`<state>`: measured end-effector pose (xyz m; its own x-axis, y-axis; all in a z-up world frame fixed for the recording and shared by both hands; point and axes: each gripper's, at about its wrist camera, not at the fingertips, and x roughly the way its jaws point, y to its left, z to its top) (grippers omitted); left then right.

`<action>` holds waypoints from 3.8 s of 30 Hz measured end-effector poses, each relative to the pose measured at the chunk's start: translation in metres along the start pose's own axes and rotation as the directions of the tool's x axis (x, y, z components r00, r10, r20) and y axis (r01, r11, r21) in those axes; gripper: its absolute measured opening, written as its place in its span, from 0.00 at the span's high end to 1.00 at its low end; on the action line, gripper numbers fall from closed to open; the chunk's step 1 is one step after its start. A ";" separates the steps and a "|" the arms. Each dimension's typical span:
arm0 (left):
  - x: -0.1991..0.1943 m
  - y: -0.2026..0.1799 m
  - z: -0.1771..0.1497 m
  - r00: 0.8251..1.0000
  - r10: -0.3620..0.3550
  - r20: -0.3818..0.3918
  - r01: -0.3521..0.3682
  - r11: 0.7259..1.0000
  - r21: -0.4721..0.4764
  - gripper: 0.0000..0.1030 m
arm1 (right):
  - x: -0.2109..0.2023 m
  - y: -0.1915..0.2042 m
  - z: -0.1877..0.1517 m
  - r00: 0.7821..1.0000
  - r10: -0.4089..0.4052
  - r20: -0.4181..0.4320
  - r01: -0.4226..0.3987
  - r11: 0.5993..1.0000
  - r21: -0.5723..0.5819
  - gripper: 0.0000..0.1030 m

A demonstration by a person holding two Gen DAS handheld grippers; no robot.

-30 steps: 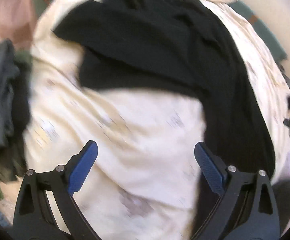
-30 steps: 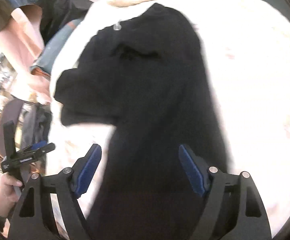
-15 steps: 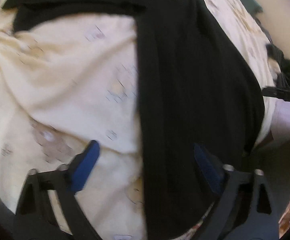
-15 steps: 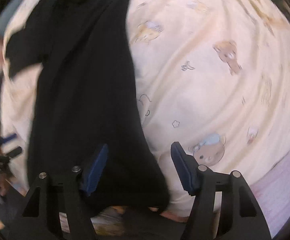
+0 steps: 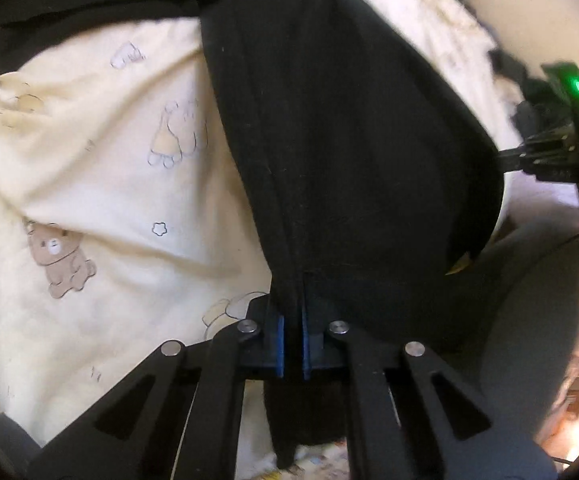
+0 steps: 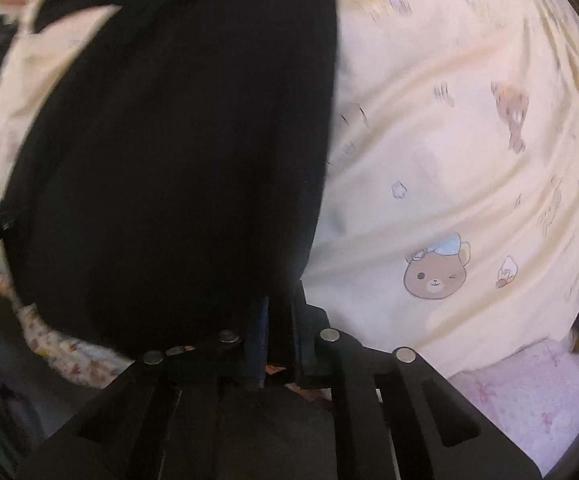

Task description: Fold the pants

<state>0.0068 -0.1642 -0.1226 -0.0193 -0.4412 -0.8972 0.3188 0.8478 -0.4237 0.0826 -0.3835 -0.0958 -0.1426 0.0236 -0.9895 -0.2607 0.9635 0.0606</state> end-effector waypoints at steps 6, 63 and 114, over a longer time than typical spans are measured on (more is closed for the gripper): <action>-0.063 -0.001 0.006 0.991 -0.060 0.121 0.058 0.998 0.019 0.98 | -0.073 0.006 -0.011 0.971 0.093 0.219 -0.094 0.996 -0.005 0.96; 0.020 0.098 0.333 0.920 0.305 0.247 -0.250 0.940 -0.231 0.28 | -0.033 -0.083 0.246 0.754 0.234 0.614 -0.418 0.892 0.174 0.43; -0.016 0.217 0.130 0.821 0.193 0.537 0.244 0.731 -0.637 0.13 | 0.086 -0.042 0.171 0.349 0.467 0.813 -0.926 0.303 0.224 0.33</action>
<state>0.1998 -0.0113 -0.1838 0.5544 -0.3566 -0.7520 -0.3749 0.6997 -0.6082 0.2449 -0.3767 -0.2061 0.6046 0.6745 -0.4238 0.2669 0.3297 0.9056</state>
